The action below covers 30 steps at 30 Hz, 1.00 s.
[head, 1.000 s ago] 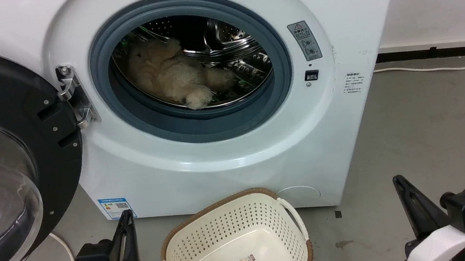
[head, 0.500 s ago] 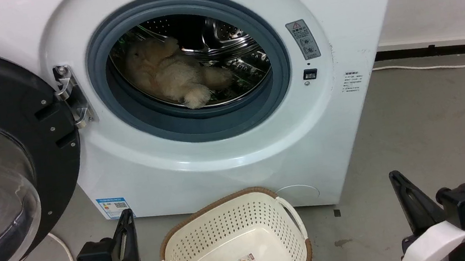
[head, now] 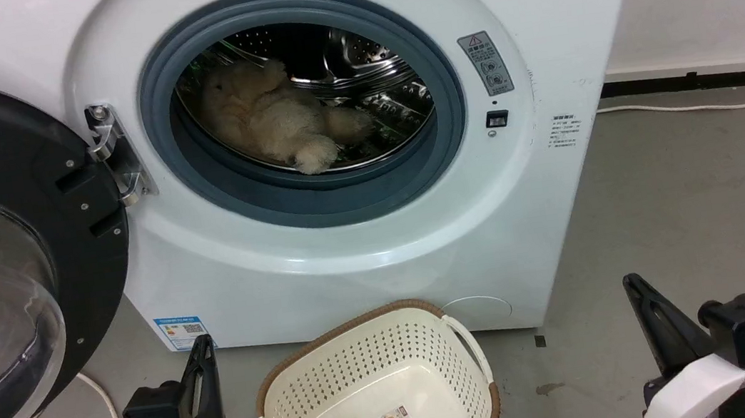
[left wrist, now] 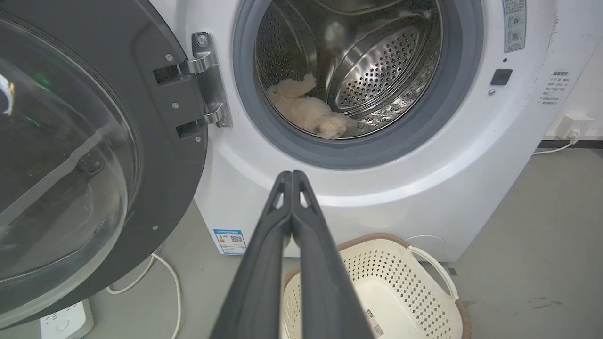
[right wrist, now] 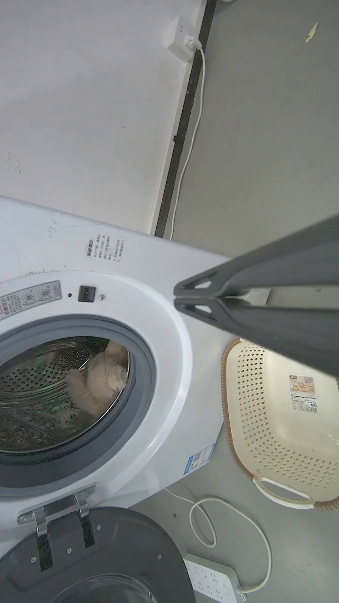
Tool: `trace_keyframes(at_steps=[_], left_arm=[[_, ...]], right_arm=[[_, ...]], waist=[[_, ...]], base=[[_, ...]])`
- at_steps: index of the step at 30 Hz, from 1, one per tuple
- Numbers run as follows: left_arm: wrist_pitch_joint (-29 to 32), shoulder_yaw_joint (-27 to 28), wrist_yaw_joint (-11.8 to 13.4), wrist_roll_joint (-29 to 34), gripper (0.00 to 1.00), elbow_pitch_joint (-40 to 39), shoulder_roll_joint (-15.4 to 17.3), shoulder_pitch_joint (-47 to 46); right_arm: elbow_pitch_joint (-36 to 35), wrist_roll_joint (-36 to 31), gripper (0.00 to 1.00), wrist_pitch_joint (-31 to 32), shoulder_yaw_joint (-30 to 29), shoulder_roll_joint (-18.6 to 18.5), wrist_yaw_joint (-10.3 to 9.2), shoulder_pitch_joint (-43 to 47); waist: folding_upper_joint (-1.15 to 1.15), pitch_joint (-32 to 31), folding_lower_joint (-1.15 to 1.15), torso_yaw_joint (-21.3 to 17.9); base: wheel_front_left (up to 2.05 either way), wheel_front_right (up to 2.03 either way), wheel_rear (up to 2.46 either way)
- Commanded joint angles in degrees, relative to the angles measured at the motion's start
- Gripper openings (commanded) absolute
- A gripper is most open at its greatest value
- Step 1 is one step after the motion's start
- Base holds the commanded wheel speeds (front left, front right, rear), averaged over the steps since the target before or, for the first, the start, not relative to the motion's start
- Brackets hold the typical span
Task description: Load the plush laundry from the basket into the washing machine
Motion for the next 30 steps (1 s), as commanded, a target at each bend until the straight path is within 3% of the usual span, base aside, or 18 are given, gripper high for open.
trace_keyframes(at_steps=[1, 30], left_arm=[[0.0, 0.2, -0.2, 0.1, 0.0, -0.1, 0.0, -0.9], [0.0, 0.2, -0.2, 0.1, 0.0, -0.1, 0.0, -0.9]], right_arm=[[0.1, -0.4, 0.0, 0.0, 0.0, -0.1, 0.03, -0.7], [0.1, -0.4, 0.0, 0.0, 0.0, -0.1, 0.03, -0.7]], waist=[[0.0, 0.0, 0.0, 0.0], [0.0, 0.0, 0.0, 0.0]], base=[[0.0, 0.0, 0.0], [0.0, 0.0, 0.0]])
